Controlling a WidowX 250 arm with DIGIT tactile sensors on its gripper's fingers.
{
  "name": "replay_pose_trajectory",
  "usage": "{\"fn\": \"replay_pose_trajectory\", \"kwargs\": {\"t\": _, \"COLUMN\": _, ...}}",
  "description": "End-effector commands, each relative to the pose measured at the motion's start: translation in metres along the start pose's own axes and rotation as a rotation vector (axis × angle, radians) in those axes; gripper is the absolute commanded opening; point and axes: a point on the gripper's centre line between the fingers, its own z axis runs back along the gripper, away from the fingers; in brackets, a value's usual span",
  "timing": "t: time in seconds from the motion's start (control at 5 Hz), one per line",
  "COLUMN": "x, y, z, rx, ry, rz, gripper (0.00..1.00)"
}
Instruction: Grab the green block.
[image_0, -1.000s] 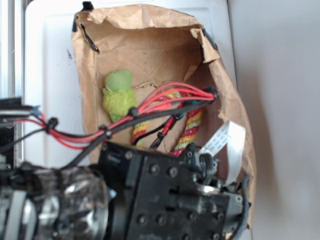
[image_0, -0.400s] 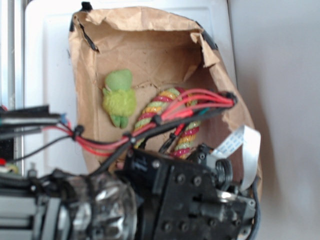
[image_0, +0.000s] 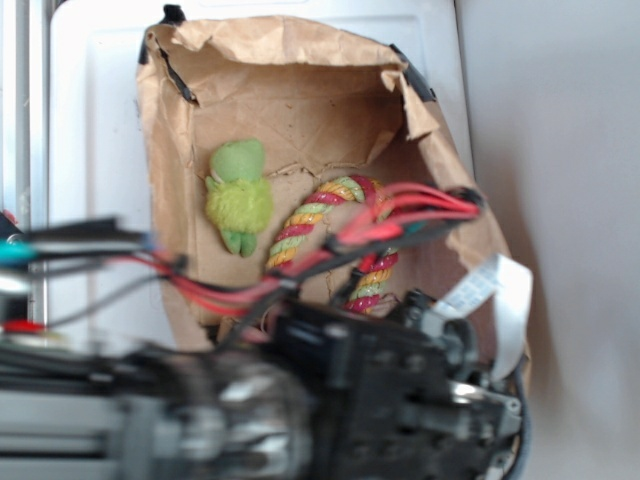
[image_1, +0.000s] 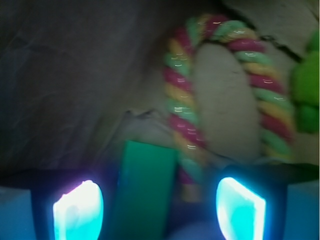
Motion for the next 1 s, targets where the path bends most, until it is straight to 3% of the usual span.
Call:
{"fn": "replay_pose_trajectory", "kwargs": {"t": 0.0, "x": -0.004, "y": -0.006, "z": -0.001, "rx": -0.069, "ry": 0.014, "rz": -0.043, "gripper": 1.0}}
{"fn": "replay_pose_trajectory", "kwargs": {"t": 0.4, "x": -0.042, "y": -0.001, "z": 0.004, "rx": -0.039, "ry": 0.144, "rz": -0.043, "gripper": 1.0}}
{"fn": "replay_pose_trajectory", "kwargs": {"t": 0.8, "x": -0.062, "y": 0.002, "z": 0.01, "rx": -0.025, "ry": 0.217, "rz": -0.039, "gripper": 1.0}}
